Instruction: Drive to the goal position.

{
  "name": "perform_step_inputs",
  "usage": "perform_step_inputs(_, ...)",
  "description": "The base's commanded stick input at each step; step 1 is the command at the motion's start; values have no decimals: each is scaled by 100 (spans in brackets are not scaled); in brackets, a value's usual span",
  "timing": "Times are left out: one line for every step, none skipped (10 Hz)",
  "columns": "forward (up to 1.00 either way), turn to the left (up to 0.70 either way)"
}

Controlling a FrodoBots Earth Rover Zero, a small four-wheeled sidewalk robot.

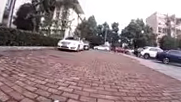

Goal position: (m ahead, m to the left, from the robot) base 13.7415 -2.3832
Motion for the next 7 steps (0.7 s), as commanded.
perform_step_inputs(45, 0)
perform_step_inputs(45, 0)
perform_step_inputs(70, 0)
perform_step_inputs(70, 0)
perform_step_inputs(70, 0)
perform_step_inputs(70, 0)
perform_step_inputs(70, 0)
